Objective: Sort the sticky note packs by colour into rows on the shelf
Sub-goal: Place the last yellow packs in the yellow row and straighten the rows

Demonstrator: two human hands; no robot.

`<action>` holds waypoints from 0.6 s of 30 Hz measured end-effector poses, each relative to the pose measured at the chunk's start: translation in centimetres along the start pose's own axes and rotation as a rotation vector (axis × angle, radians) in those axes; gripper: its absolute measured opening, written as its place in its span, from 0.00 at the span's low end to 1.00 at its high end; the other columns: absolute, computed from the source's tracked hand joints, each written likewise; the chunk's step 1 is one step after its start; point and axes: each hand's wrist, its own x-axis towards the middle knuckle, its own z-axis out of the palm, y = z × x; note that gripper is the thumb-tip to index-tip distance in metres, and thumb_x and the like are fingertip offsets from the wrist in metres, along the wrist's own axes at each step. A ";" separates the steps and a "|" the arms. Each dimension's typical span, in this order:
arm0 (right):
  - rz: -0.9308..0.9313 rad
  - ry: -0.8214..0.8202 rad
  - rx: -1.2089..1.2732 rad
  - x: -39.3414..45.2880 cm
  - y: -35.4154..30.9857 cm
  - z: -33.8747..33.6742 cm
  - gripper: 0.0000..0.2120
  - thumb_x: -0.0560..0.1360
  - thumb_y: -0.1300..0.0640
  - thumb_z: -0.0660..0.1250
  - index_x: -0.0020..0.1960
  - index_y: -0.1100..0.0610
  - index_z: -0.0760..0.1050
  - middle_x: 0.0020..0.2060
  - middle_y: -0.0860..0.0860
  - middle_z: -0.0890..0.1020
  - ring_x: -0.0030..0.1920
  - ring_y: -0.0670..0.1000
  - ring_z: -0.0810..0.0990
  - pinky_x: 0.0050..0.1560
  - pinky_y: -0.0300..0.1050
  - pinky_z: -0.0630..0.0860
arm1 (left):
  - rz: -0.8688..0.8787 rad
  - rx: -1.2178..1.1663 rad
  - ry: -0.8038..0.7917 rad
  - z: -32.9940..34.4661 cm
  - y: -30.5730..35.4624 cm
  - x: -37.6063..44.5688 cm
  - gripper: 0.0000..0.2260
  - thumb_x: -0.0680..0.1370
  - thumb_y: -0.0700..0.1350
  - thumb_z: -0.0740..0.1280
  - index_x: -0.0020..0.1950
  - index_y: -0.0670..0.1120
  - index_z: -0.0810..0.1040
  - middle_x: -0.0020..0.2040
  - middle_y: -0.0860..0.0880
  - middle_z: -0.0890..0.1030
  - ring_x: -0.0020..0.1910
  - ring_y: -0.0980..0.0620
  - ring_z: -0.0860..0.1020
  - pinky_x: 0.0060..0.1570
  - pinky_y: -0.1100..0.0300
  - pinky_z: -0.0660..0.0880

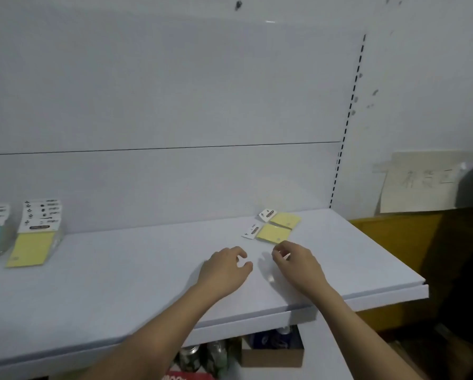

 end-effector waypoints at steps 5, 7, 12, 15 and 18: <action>0.019 0.010 -0.028 5.2 3.8 -0.7 0.10 0.76 0.50 0.61 0.53 0.52 0.78 0.49 0.48 0.81 0.48 0.49 0.78 0.46 0.44 0.72 | -0.049 0.001 0.048 2.2 1.6 6.2 0.19 0.76 0.58 0.62 0.64 0.53 0.74 0.62 0.51 0.76 0.62 0.49 0.73 0.62 0.51 0.70; 0.040 0.024 -0.070 7.9 5.4 -1.3 0.11 0.77 0.51 0.62 0.56 0.53 0.77 0.51 0.50 0.80 0.49 0.51 0.78 0.45 0.43 0.70 | -0.070 0.034 0.073 3.1 2.1 8.6 0.21 0.76 0.60 0.61 0.66 0.52 0.72 0.63 0.50 0.74 0.64 0.48 0.70 0.62 0.52 0.69; 0.144 0.031 -0.105 14.2 8.2 -1.3 0.22 0.77 0.46 0.62 0.65 0.58 0.71 0.59 0.57 0.72 0.56 0.58 0.76 0.50 0.48 0.72 | -0.116 0.178 0.038 5.2 3.1 12.5 0.29 0.73 0.68 0.59 0.67 0.51 0.70 0.64 0.48 0.69 0.67 0.46 0.63 0.59 0.49 0.65; 0.183 -0.048 -0.236 17.4 8.7 -0.6 0.28 0.73 0.36 0.55 0.62 0.56 0.71 0.58 0.55 0.70 0.61 0.58 0.69 0.50 0.50 0.71 | -0.132 0.192 -0.007 5.6 3.5 13.9 0.31 0.70 0.71 0.61 0.67 0.56 0.69 0.64 0.51 0.67 0.67 0.47 0.61 0.60 0.48 0.64; 0.187 -0.039 -0.275 18.2 9.2 0.0 0.22 0.76 0.41 0.56 0.58 0.57 0.72 0.57 0.54 0.70 0.60 0.58 0.70 0.47 0.49 0.68 | -0.191 0.130 -0.027 5.7 3.8 14.5 0.27 0.69 0.69 0.64 0.65 0.62 0.70 0.64 0.52 0.67 0.68 0.48 0.60 0.62 0.48 0.63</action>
